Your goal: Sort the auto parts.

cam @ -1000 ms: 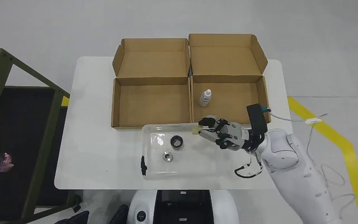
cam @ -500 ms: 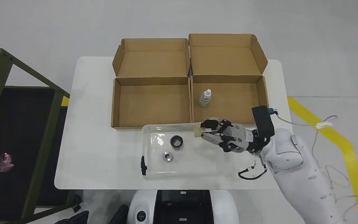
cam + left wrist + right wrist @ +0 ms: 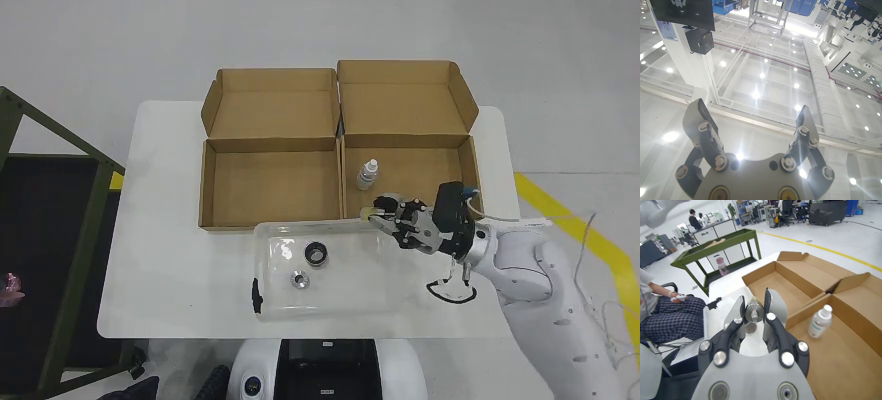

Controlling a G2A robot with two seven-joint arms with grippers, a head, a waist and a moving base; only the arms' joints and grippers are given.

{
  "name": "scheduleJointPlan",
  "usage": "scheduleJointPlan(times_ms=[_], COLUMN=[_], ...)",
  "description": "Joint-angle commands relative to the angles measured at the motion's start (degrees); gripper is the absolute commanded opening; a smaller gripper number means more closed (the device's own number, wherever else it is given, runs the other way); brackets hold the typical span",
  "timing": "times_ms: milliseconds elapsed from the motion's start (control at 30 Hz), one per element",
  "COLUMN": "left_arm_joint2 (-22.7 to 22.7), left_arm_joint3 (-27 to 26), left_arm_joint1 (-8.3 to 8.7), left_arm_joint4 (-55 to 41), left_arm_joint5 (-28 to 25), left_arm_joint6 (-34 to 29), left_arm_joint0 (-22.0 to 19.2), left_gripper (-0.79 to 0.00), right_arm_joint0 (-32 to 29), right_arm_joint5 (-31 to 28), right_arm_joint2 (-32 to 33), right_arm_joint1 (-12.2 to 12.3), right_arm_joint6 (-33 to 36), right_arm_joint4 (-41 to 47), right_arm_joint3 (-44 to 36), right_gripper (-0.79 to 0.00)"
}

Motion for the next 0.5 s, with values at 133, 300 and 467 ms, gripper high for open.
scheduleJointPlan(times_ms=[133,300,467], left_arm_joint2=[0.00,0.00,0.00], left_arm_joint3=[0.00,0.00,0.00], left_arm_joint1=[0.00,0.00,0.00], left_arm_joint4=[0.00,0.00,0.00], left_arm_joint5=[0.00,0.00,0.00], left_arm_joint6=[0.00,0.00,0.00], left_arm_joint0=[0.00,0.00,0.00], left_gripper=[0.000,0.000,0.000], right_arm_joint0=[0.38,2.39,5.92], right_arm_joint5=[5.83,9.95,12.52], right_arm_joint2=[2.33,1.59,-1.47], right_arm_joint1=[0.29,0.29,-0.04], right_arm_joint6=[0.87,3.28,5.98], right_arm_joint4=[-8.03,-13.47,-16.47], right_arm_joint3=[0.17,1.05,3.90], right_gripper=[-0.785,-0.785,-0.785])
